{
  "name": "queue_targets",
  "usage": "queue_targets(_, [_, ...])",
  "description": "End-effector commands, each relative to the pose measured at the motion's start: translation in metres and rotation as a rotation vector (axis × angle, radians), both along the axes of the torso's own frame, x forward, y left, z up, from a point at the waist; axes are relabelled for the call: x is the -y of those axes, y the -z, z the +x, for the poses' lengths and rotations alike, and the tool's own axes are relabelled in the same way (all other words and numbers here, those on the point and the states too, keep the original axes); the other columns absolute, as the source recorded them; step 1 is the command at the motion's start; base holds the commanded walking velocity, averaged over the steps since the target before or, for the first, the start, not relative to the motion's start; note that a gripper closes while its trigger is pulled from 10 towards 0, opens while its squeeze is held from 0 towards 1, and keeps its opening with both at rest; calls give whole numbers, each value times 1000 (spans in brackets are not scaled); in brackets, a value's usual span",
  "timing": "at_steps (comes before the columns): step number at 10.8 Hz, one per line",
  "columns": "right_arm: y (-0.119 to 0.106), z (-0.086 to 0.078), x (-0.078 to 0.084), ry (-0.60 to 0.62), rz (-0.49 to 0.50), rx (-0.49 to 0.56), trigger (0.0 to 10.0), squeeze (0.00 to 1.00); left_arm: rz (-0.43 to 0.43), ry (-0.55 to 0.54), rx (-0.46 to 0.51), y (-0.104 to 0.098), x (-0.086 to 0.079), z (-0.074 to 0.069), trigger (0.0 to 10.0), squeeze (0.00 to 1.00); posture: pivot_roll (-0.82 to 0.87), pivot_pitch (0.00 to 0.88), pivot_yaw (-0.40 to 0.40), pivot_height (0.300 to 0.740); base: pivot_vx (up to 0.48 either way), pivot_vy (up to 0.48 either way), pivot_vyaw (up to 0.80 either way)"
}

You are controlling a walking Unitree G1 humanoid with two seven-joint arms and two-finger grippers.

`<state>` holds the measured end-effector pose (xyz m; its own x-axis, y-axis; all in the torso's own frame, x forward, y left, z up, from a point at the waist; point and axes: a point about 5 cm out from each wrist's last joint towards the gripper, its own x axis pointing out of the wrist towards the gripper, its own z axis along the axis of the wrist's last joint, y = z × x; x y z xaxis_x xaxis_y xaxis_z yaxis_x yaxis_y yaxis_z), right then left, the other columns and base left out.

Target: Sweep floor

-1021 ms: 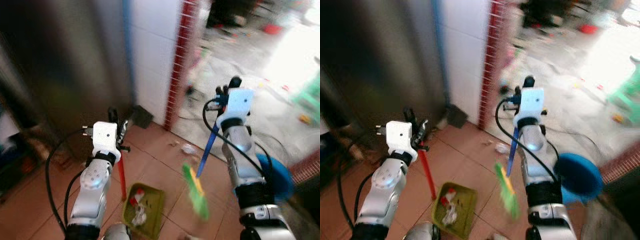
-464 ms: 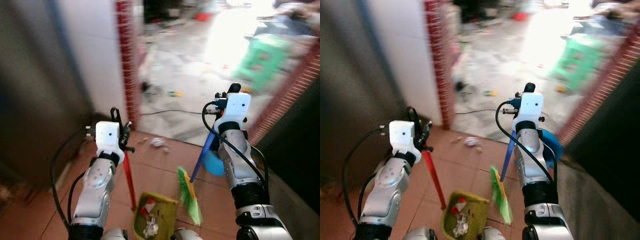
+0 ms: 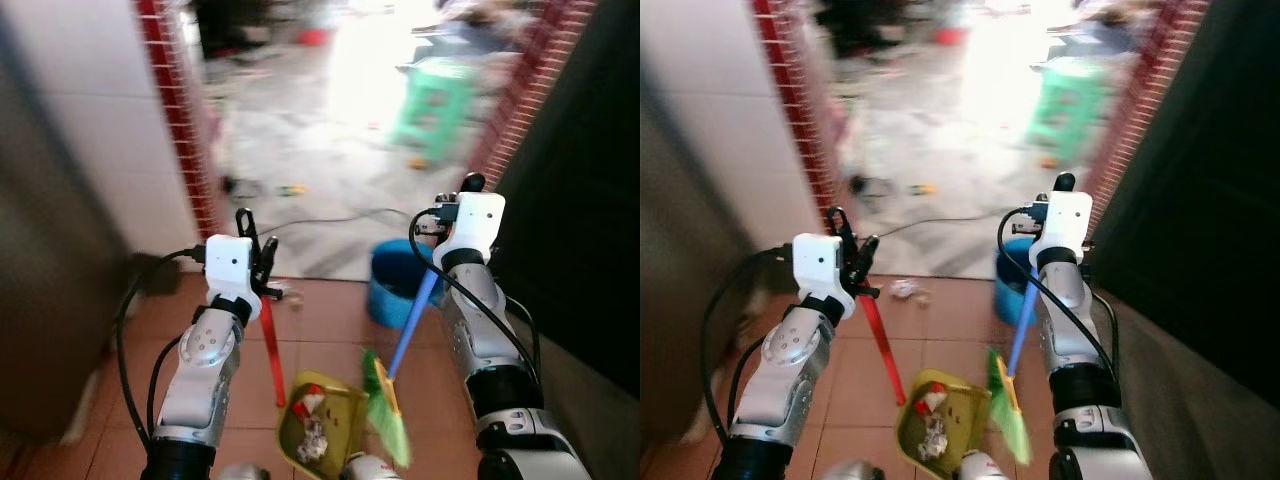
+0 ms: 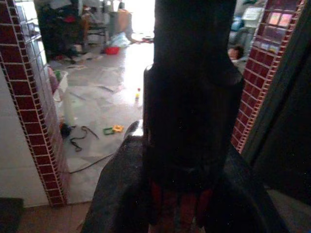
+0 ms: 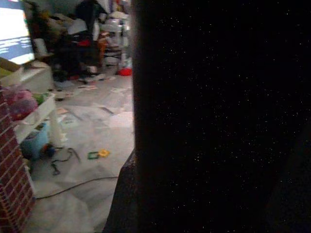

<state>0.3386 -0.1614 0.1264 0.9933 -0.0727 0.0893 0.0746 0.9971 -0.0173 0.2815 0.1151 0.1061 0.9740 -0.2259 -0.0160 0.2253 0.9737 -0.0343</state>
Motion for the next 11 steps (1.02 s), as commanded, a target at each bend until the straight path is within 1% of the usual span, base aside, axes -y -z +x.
queue_targets(1, [-10, 3, -4, -10, 0, 42, 10000, 0, 9, -12, 43, -10, -5, 3, 10000, 0, -56, 0, -8, 740, 0, 480, 0])
queue_targets(3, [-9, 4, -3, -6, 0, 42, 10000, 0, 13, -6, 45, -11, -4, 3, 10000, 0, -54, 0, -6, 740, 0, 448, 0])
queue_targets(4, [-10, 4, -3, -3, -1, 44, 10000, 0, 25, -3, 61, -14, -3, 2, 10000, 0, -54, 0, -6, 740, 0, 0, 0])
queue_targets(7, [-9, 4, -2, 2, -3, 44, 10000, 0, 25, -15, 80, -17, -7, 2, 10000, 0, -48, 0, -6, 740, 0, 0, 0])
queue_targets(10, [-9, 4, -1, 3, -6, 47, 10000, 0, 29, -8, 90, -20, -6, 2, 10000, 0, -48, 0, -5, 740, 0, 0, 0])
queue_targets(11, [-11, 4, 1, 8, -30, 59, 10000, 0, 3, -19, 112, -25, -7, 3, 10000, 0, -49, 0, -5, 740, 0, 0, 0])
